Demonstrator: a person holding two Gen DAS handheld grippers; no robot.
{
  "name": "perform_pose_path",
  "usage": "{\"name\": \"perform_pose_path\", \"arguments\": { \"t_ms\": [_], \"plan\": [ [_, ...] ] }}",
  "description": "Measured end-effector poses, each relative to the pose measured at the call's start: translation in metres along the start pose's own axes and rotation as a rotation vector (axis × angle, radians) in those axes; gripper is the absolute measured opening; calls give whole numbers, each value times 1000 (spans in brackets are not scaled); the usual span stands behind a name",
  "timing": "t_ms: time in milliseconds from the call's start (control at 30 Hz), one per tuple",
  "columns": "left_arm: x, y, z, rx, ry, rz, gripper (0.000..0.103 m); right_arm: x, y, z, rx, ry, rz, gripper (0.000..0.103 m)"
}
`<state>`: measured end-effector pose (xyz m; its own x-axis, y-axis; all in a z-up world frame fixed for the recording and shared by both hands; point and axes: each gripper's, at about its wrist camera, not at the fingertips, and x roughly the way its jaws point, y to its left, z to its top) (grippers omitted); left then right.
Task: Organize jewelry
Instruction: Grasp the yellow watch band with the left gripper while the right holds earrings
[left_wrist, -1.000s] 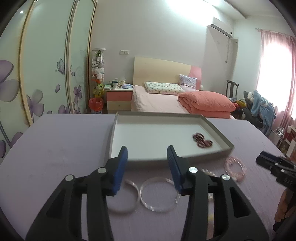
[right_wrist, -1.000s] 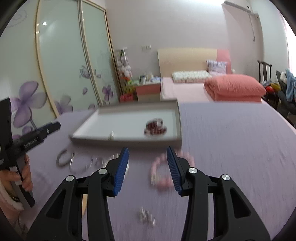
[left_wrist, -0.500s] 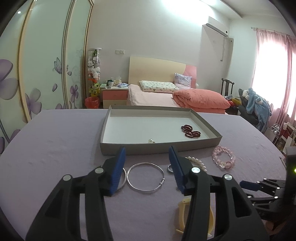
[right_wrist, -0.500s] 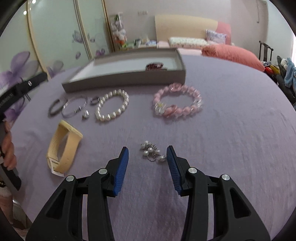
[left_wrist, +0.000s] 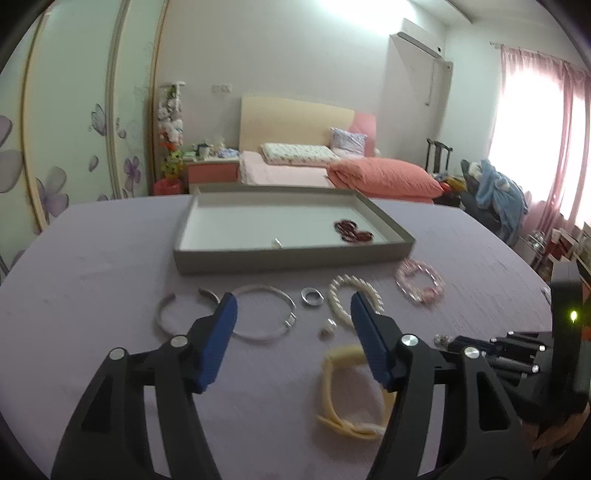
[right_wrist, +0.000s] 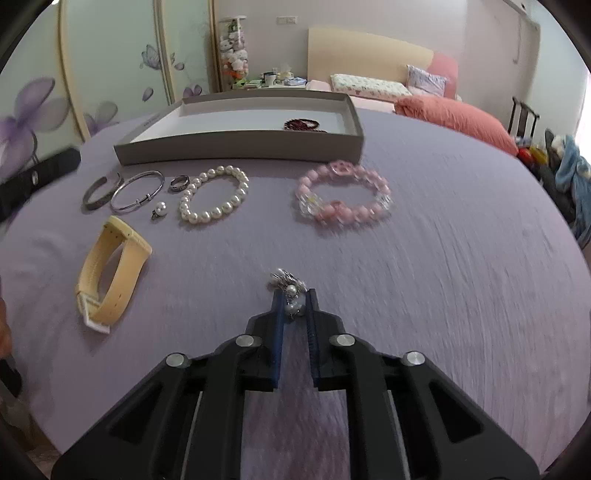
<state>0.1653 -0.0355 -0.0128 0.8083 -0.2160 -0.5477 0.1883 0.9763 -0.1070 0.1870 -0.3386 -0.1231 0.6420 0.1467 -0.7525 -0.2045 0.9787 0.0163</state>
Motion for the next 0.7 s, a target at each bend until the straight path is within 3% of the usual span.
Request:
{"name": "perform_pose_path", "arguments": {
  "t_ms": [233, 467, 700],
  "plan": [
    [3, -22, -16, 59, 60, -30, 81, -26, -25, -14, 91, -66, 15, 7],
    [22, -37, -30, 102, 147, -15, 84, -56, -38, -13, 128, -162, 41, 7],
    [38, -43, -32, 102, 221, 32, 84, -40, -40, -15, 155, -136, 71, 7]
  ]
}}
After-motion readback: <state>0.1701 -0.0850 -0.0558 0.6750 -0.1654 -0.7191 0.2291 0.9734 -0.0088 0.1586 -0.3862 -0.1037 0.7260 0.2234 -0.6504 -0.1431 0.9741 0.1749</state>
